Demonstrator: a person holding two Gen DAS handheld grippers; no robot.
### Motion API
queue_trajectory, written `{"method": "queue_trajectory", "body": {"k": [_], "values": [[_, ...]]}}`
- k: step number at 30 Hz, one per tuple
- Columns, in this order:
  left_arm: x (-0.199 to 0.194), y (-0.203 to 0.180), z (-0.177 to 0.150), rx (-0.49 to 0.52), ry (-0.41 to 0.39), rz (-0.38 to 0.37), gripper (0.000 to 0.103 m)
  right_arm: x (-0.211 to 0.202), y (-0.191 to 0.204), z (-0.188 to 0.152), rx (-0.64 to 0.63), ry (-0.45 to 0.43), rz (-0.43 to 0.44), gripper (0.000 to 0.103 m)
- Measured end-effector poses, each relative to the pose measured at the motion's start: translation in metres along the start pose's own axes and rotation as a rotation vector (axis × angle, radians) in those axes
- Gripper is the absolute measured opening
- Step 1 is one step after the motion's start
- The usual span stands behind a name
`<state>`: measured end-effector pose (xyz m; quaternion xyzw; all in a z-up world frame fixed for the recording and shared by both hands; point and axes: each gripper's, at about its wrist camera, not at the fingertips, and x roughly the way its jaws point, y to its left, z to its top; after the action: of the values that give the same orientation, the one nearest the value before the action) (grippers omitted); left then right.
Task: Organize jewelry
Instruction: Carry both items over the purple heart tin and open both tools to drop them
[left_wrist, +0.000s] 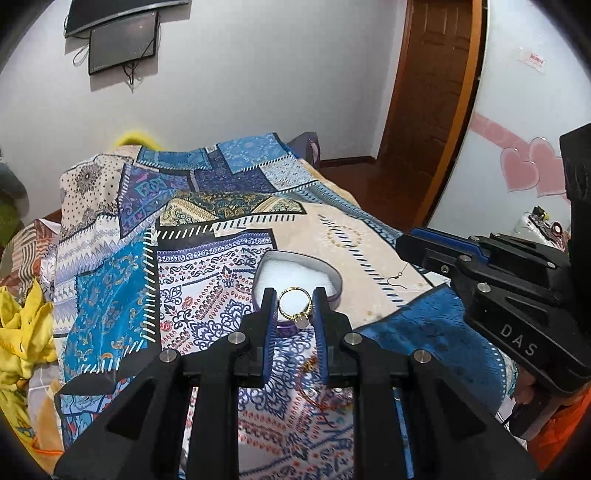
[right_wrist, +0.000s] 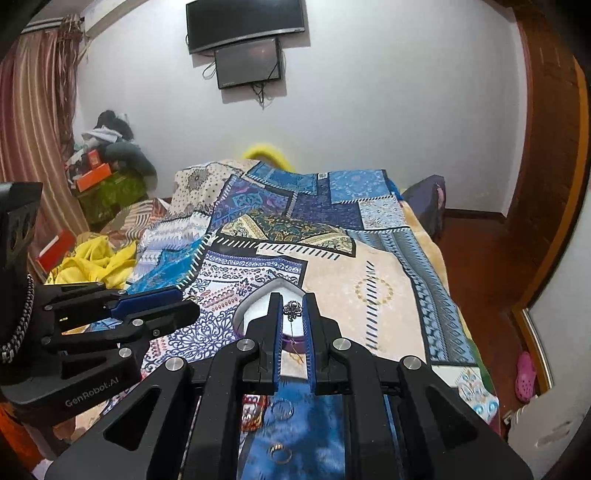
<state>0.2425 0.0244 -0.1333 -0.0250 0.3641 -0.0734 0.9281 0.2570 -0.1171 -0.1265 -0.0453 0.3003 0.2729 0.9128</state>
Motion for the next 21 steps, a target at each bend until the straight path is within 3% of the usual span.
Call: {"method": "queue_trajectory", "body": {"k": [9,21], "values": [[0.038,0.014,0.006,0.002,0.052,0.030,0.018,0.026,-0.003,0.009,-0.022,0.032,0.014,0.009],[0.078,0.030,0.019,-0.043,0.119,-0.030,0.018,0.063,-0.011,0.012,-0.039,0.105,0.061,0.009]]}}
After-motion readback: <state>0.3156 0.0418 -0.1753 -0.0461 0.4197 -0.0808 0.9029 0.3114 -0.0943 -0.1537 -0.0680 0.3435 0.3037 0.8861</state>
